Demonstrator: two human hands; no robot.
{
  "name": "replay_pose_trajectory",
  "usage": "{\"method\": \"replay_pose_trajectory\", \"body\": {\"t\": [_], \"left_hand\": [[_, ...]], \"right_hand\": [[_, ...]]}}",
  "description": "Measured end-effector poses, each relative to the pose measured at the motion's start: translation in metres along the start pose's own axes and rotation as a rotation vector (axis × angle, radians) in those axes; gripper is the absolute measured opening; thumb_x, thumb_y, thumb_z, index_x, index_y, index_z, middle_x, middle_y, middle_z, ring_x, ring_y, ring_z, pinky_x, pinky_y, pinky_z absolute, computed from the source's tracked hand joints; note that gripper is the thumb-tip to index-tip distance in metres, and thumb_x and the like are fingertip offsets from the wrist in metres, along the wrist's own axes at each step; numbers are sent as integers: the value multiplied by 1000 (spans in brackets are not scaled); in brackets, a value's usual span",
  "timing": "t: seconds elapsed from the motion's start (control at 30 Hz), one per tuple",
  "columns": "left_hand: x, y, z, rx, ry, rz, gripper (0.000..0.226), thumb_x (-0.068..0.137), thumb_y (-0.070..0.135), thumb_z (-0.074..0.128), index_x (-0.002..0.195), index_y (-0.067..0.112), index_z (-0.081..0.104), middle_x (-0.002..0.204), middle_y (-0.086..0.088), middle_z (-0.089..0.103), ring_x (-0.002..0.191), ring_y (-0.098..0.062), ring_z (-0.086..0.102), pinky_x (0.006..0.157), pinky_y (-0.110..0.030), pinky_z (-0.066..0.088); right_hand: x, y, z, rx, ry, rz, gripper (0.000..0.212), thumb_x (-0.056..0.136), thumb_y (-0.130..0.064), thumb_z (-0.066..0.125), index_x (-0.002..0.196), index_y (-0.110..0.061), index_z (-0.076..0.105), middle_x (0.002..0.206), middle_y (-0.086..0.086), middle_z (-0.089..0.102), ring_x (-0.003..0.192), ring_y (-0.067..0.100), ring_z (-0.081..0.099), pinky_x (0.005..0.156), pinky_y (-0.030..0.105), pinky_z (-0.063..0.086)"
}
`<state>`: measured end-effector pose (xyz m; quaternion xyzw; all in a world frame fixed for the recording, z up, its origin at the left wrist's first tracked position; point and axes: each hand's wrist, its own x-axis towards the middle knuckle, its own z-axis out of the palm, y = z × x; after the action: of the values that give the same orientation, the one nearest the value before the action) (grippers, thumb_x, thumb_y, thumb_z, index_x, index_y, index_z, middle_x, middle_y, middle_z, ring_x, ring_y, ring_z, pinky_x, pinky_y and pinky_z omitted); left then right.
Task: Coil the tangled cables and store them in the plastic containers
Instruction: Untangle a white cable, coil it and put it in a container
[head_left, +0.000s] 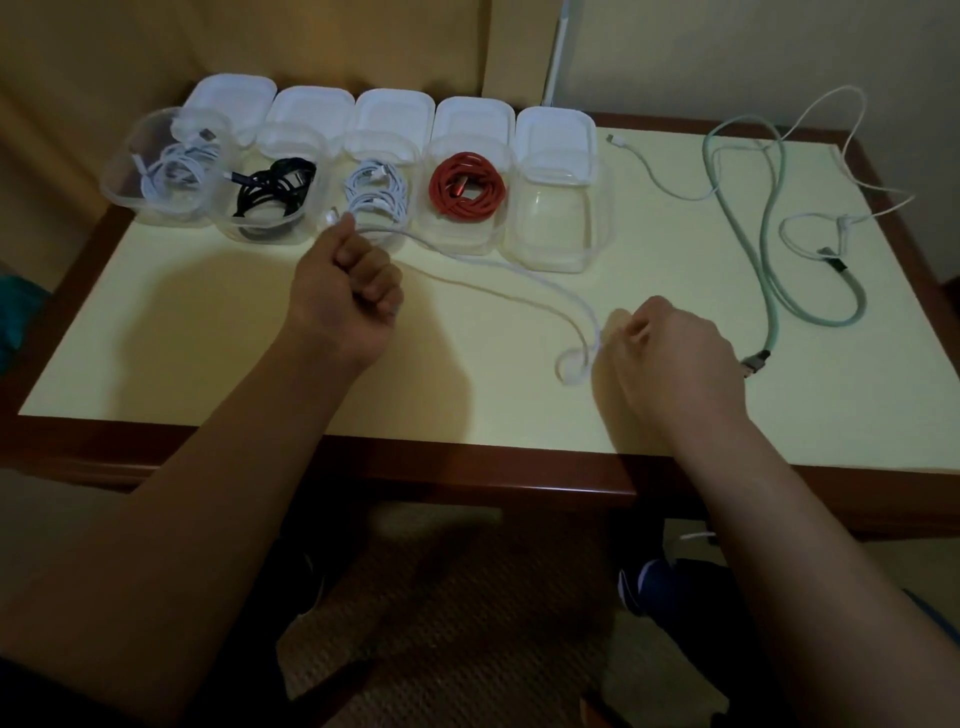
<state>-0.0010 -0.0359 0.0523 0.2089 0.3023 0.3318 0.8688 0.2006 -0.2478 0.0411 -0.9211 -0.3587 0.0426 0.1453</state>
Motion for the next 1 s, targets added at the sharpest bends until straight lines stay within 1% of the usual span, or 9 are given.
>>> {"method": "replay_pose_trajectory", "body": {"t": [0.13, 0.23, 0.33, 0.43, 0.53, 0.63, 0.73, 0.83, 1.0], "left_hand": [[-11, -12, 11, 187, -177, -122, 52, 101, 35, 45, 52, 25, 33, 46, 7, 22, 40, -10, 24, 38, -24, 19], [-19, -17, 20, 302, -325, -180, 51, 99, 36, 46, 51, 24, 33, 45, 6, 23, 41, -11, 22, 38, -24, 20], [-22, -20, 23, 402, -381, -229, 54, 103, 38, 42, 52, 24, 32, 46, 6, 22, 45, -13, 15, 37, -25, 16], [-23, -18, 22, 470, -453, -324, 55, 107, 40, 37, 55, 24, 28, 47, 6, 22, 45, -13, 13, 37, -25, 14], [-25, -16, 21, 322, -669, -507, 56, 109, 43, 27, 57, 23, 27, 48, 5, 20, 42, -11, 16, 35, -25, 13], [-33, -11, 32, -104, -796, -612, 53, 109, 39, 25, 59, 22, 29, 50, 3, 22, 43, -10, 17, 38, -24, 17], [-31, -15, 42, -254, -551, -365, 52, 110, 37, 30, 62, 20, 40, 51, 5, 29, 46, -10, 28, 41, -24, 29], [-24, -18, 40, -22, -154, -42, 51, 111, 42, 29, 68, 21, 42, 52, 8, 34, 46, -8, 33, 43, -21, 34], [-28, -36, 35, 877, -91, 317, 55, 113, 39, 28, 72, 12, 55, 49, -2, 47, 45, -16, 49, 51, -29, 46]], "right_hand": [[-5, -11, -4, 422, 113, -254, 36, 88, -11, 51, 120, -14, 68, 113, 4, 64, 101, 21, 64, 88, 39, 53], [-11, -31, -17, 906, 39, -218, 57, 83, -8, 40, 131, -16, 68, 124, -2, 71, 121, 10, 63, 103, 33, 51], [-18, -44, -32, 1087, 0, -227, 48, 88, -13, 42, 126, -13, 70, 97, 1, 74, 98, 17, 69, 85, 35, 56], [-22, -45, -41, 1095, -106, -339, 27, 85, -28, 52, 72, -19, 73, 53, 0, 42, 49, 17, 38, 52, 32, 30], [-18, -51, -39, 1360, -291, -84, 44, 101, -32, 48, 58, -21, 49, 54, -2, 24, 45, 12, 19, 50, 26, 14], [-17, -54, -22, 1212, -453, 144, 49, 111, -34, 40, 64, -20, 43, 54, -2, 28, 41, 14, 22, 42, 21, 15], [-30, -60, -7, 1010, -683, 48, 50, 112, -35, 41, 66, -16, 44, 47, 0, 31, 34, 14, 24, 38, 20, 15], [-39, -69, -4, 832, -650, -83, 52, 111, -40, 41, 71, -8, 49, 51, -3, 34, 39, 10, 28, 39, 19, 25], [-49, -78, -16, 697, -445, -251, 42, 101, -33, 47, 65, -10, 44, 56, -7, 38, 52, 8, 35, 55, 29, 30]]}}
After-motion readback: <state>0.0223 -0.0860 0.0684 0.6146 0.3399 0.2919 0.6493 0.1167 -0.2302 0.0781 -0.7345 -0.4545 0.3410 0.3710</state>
